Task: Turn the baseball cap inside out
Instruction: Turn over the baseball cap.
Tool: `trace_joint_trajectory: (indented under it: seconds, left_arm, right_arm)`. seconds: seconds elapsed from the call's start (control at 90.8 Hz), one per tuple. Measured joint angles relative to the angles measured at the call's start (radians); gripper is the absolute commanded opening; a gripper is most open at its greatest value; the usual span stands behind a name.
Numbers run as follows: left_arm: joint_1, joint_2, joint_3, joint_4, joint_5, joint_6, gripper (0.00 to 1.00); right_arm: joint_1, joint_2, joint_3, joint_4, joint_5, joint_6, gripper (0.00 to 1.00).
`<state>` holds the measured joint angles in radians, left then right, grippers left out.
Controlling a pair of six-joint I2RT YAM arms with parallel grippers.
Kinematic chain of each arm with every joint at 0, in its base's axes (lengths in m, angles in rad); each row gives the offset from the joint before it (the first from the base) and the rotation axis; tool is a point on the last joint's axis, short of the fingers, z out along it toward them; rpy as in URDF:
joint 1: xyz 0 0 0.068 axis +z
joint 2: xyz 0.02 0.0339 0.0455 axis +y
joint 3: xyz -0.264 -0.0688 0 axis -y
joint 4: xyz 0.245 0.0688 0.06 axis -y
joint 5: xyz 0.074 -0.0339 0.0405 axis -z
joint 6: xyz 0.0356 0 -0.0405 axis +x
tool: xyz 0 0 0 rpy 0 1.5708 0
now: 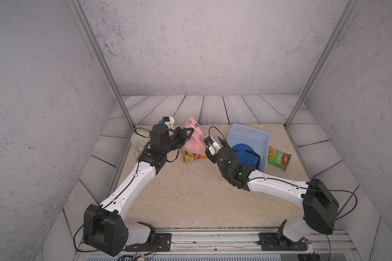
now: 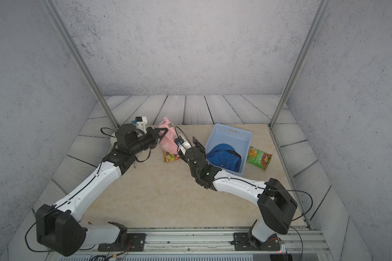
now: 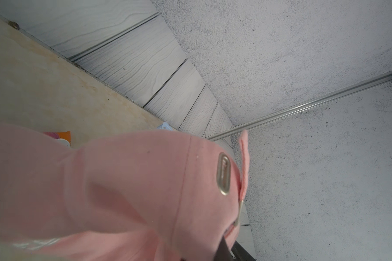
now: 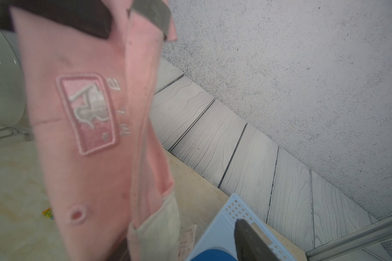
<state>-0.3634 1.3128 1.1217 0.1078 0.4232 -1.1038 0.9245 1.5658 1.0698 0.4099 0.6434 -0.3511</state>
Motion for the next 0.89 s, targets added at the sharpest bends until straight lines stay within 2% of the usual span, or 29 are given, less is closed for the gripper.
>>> trace_joint_trajectory:
  seconds: [0.099, 0.231, 0.275, 0.374, 0.484, 0.583, 0.683, 0.804, 0.892]
  left_arm:
    - [0.0, 0.0, 0.005, -0.002, 0.018, 0.0, 0.0]
    - [0.0, 0.0, 0.009, -0.005, 0.033, 0.0, 0.0]
    - [0.0, 0.0, 0.009, -0.008, 0.032, 0.002, 0.0]
    - [0.006, -0.004, 0.008, -0.016, 0.026, 0.01, 0.0]
    - [0.031, -0.008, 0.008, -0.021, 0.043, 0.026, 0.0]
    - [0.066, -0.001, 0.008, -0.014, 0.086, 0.032, 0.0]
    - [0.09, 0.038, 0.017, 0.022, 0.16, 0.042, 0.0]
    - [0.098, 0.127, 0.06, 0.074, 0.267, 0.051, 0.0]
    - [0.098, 0.172, 0.082, 0.09, 0.322, 0.071, 0.0]
  right_arm:
    - [0.0, 0.015, 0.0, 0.003, 0.003, 0.004, 0.42]
    - [-0.002, 0.026, 0.0, 0.001, -0.01, 0.008, 0.09]
    - [-0.003, 0.026, 0.002, -0.005, -0.021, 0.013, 0.0]
    - [-0.011, 0.024, 0.004, -0.023, -0.071, 0.036, 0.0]
    - [-0.035, 0.005, 0.004, -0.09, -0.213, 0.095, 0.0]
    - [-0.086, -0.046, 0.006, -0.175, -0.428, 0.178, 0.0]
    - [-0.165, -0.104, 0.024, -0.244, -0.695, 0.274, 0.0]
    - [-0.249, -0.134, 0.06, -0.275, -1.013, 0.409, 0.0]
    - [-0.278, -0.134, 0.082, -0.273, -1.2, 0.512, 0.0]
